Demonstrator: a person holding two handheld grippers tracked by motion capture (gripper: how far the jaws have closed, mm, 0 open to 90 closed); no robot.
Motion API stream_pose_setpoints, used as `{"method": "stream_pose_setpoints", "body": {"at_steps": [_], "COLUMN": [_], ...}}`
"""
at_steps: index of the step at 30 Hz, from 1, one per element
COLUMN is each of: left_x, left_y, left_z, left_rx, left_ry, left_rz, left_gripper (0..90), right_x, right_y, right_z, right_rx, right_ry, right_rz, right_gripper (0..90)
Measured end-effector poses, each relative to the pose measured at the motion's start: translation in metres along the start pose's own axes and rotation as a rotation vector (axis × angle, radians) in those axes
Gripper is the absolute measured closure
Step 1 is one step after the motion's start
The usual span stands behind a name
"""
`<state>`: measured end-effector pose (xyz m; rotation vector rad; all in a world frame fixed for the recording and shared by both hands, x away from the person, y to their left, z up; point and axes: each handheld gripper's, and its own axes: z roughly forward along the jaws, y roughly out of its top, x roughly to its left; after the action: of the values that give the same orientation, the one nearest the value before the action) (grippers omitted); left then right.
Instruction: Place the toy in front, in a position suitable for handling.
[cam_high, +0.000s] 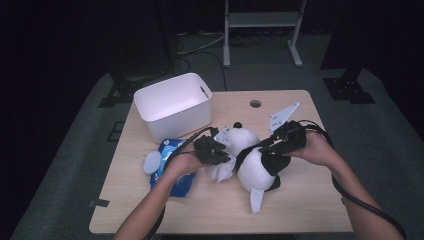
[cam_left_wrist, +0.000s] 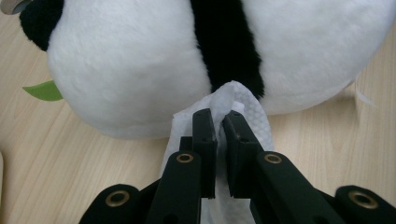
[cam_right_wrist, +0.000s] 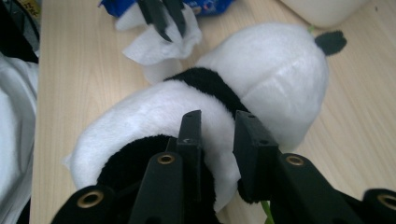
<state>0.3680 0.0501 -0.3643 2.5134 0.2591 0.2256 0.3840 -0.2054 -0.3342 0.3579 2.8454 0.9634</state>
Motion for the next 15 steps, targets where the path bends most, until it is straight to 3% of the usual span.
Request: {"method": "stream_pose_setpoints", "body": {"at_steps": [3, 6, 7, 10, 11, 13, 14, 15], "left_x": [-0.001, -0.001, -0.001, -0.001, -0.001, -0.001, -0.001, 0.0], "left_y": [0.002, 0.004, 0.005, 0.005, 0.006, 0.006, 0.006, 0.007], "left_z": [0.001, 0.002, 0.001, 0.001, 0.0, 0.0, 0.0, 0.001], "left_rx": [0.001, -0.002, -0.006, -0.009, -0.012, -0.014, -0.015, -0.019], "left_ry": [0.004, 0.003, 0.006, 0.009, 0.013, 0.017, 0.02, 0.028], "left_rz": [0.009, 0.013, 0.012, 0.008, 0.008, 0.004, 0.002, 0.002], "left_gripper": [83.7, 83.7, 83.7, 83.6, 83.7, 83.7, 83.7, 83.7], "right_x": [-0.004, -0.005, -0.006, -0.01, -0.011, -0.011, -0.008, -0.007], "right_y": [-0.006, -0.01, -0.012, -0.017, -0.022, -0.023, -0.026, -0.026], "right_z": [-0.002, -0.003, -0.004, -0.003, 0.003, 0.006, 0.012, 0.013], "right_rx": [0.018, 0.018, 0.036, 0.078, 0.137, 0.157, 0.165, 0.151], "right_ry": [-0.057, -0.07, -0.096, -0.114, -0.093, -0.078, -0.016, 0.003], "right_rz": [0.008, 0.023, 0.027, 0.046, 0.062, 0.062, 0.06, 0.061], "right_gripper": [74.6, 75.9, 78.4, 79.5, 81.0, 81.3, 81.8, 82.8]}}
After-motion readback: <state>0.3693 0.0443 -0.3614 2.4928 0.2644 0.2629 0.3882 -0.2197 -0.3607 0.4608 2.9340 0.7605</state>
